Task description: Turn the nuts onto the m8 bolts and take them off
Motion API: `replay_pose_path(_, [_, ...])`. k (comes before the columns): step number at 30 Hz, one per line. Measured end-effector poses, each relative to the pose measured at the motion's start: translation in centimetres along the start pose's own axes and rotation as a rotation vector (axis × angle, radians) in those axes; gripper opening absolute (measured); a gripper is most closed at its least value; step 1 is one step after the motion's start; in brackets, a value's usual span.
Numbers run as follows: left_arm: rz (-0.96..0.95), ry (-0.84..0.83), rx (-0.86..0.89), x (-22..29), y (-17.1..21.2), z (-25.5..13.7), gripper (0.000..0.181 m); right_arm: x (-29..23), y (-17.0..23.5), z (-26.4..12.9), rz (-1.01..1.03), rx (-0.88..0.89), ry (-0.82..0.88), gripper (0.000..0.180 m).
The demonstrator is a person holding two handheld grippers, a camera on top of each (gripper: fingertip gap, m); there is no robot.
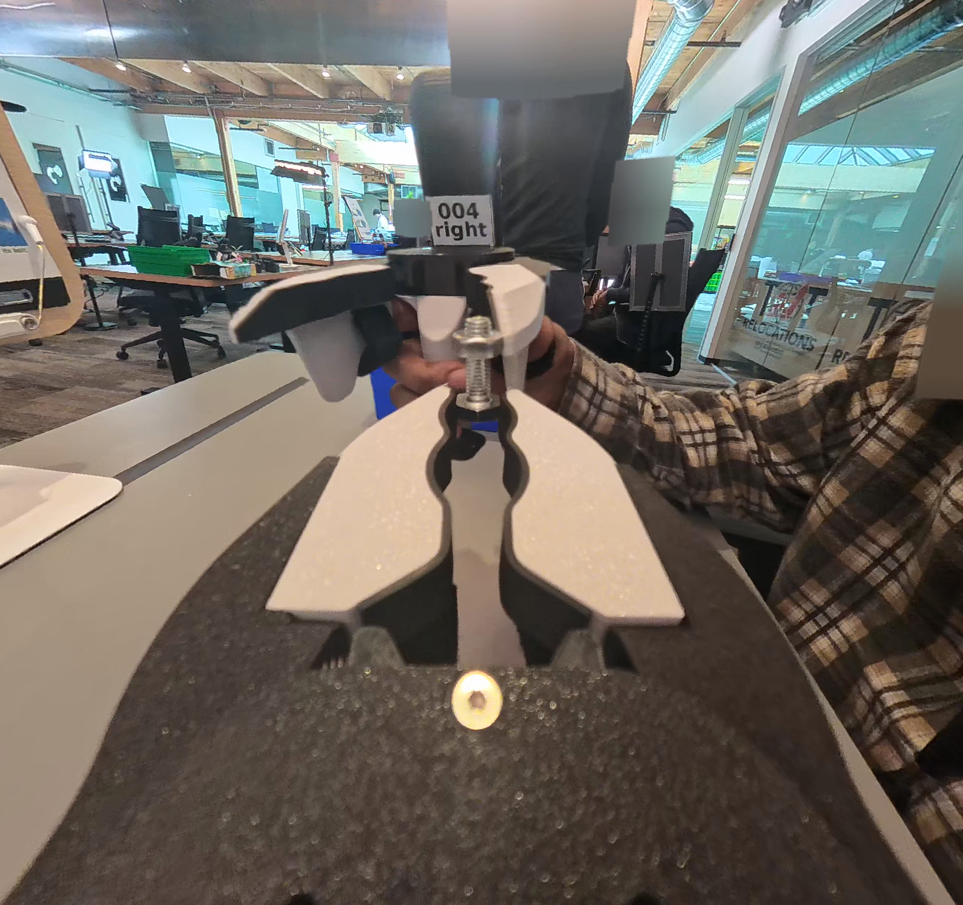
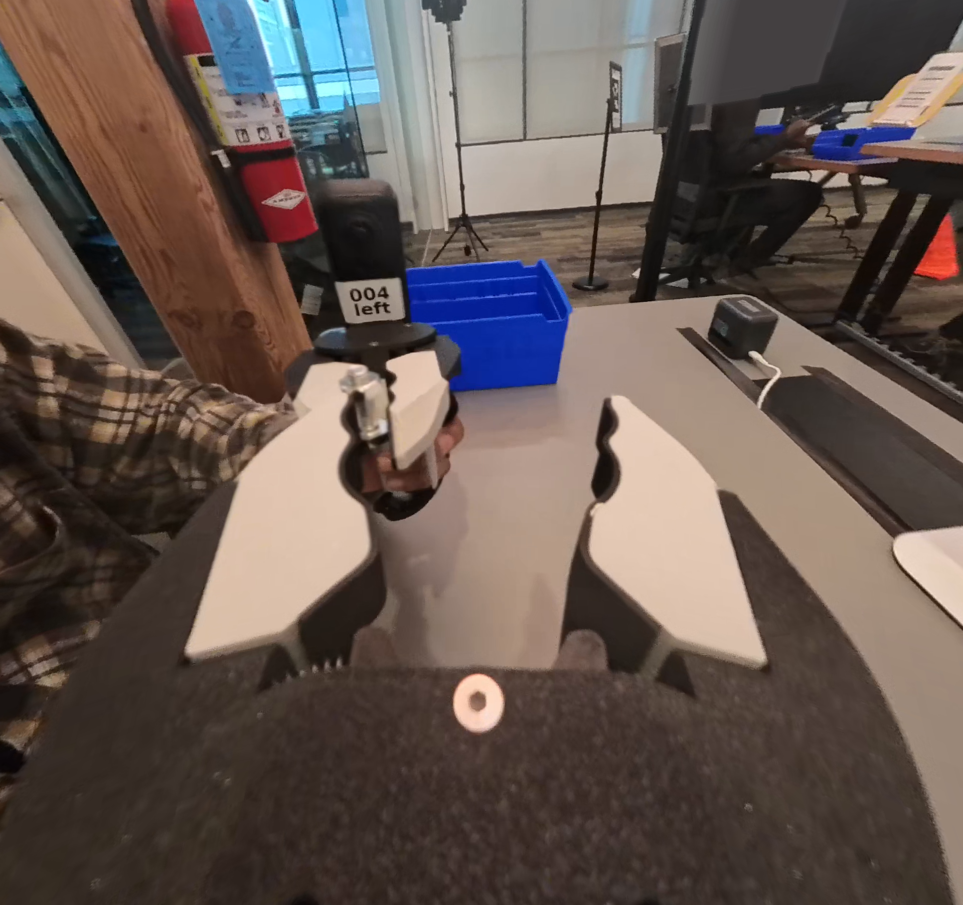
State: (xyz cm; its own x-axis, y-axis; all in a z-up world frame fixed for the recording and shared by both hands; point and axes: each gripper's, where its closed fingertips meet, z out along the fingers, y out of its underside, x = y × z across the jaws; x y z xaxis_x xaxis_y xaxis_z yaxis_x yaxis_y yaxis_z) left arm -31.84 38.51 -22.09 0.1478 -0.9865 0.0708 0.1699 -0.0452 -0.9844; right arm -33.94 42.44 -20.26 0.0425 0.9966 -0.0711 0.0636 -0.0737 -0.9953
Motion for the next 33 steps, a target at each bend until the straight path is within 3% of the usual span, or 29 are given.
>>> replay_pose_path(5, [-0.005,0.009,0.005,0.1,-0.1,0.0,0.014,-0.5,-1.1,-0.7,0.02,0.067,-0.031,0.084])
replay_pose_path(9, [-0.001,0.013,-0.001,0.2,0.1,0.1,0.014,-0.7,-0.3,0.3,-0.021,0.004,-0.018,0.089])
replay_pose_path(12, [-0.005,0.013,0.008,0.2,-0.2,0.0,0.014,0.7,-0.7,-1.1,0.025,0.051,0.015,0.082])
replay_pose_path(17, [-0.003,0.016,-0.004,0.2,0.2,0.2,0.014,-1.3,-0.8,0.3,-0.014,0.031,-0.055,0.084])
replay_pose_path(22, [0.005,0.015,0.005,0.3,-0.2,0.0,0.014,1.0,-0.6,-1.2,0.016,0.037,0.027,0.082])
replay_pose_path(28, [0.005,0.02,-0.007,0.4,0.2,0.3,0.014,-1.2,-0.5,0.4,-0.041,-0.001,-0.034,0.084])
replay_pose_path(33, [0.008,0.017,0.002,0.3,-0.1,0.1,0.014,0.3,-0.8,-1.0,0.011,0.043,0.0,0.083])
